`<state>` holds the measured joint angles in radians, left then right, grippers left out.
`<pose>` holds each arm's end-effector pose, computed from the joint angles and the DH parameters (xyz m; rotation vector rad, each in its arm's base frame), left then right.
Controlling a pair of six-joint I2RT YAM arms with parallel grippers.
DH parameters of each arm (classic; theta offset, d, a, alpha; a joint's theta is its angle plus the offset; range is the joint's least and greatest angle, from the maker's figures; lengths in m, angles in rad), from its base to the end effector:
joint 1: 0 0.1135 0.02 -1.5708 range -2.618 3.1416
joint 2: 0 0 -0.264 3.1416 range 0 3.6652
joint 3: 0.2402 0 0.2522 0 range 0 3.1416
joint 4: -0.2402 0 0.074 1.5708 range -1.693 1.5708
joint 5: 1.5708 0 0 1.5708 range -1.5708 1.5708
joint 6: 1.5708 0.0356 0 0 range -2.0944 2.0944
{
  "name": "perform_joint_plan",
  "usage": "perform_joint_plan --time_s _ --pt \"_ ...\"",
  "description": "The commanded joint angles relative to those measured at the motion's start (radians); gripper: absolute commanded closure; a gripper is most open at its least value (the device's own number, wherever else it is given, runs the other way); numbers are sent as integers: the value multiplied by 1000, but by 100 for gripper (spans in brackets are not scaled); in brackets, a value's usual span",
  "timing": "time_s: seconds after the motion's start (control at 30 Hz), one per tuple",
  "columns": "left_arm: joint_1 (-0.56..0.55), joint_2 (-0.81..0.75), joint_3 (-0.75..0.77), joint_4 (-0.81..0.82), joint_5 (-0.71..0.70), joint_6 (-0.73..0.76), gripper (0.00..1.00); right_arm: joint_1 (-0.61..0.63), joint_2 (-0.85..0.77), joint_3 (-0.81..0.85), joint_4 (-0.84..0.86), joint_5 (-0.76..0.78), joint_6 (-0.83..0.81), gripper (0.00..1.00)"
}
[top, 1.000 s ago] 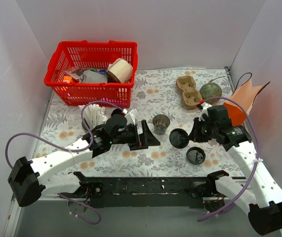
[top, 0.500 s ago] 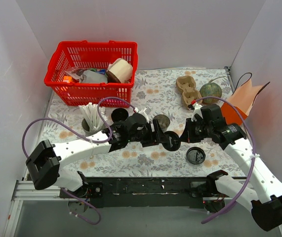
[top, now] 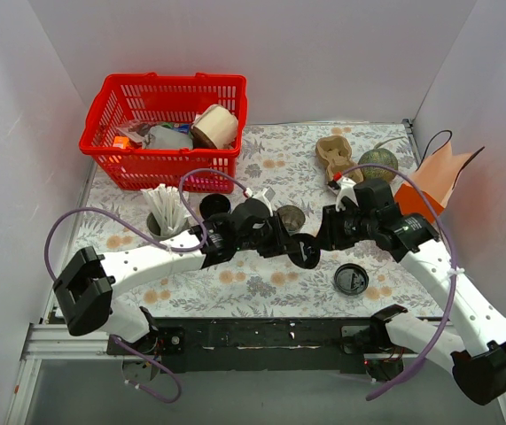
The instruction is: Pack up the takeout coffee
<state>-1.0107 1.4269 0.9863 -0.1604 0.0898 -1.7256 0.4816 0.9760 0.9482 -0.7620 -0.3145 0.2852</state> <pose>0.1671 -0.2724 0.2627 -0.8795 2.5363 -1.4093 0.1673 0.0999 0.3087 -0.3962 2.4038 0.7318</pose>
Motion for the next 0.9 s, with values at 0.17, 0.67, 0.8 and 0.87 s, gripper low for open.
perform_joint_plan --time_s 0.17,0.67,0.8,0.87 --pt "110 -20 121 -208 106 -54 96 67 -204 -4 428 -26 -260 30" --pt "429 -166 100 -409 378 -393 96 397 -275 -238 814 -74 -949 15" --pt "431 -181 118 -427 351 -436 96 497 -206 -262 862 130 -1003 16" --pt "431 -183 141 -450 332 -440 96 557 -177 -270 889 210 -1026 17"
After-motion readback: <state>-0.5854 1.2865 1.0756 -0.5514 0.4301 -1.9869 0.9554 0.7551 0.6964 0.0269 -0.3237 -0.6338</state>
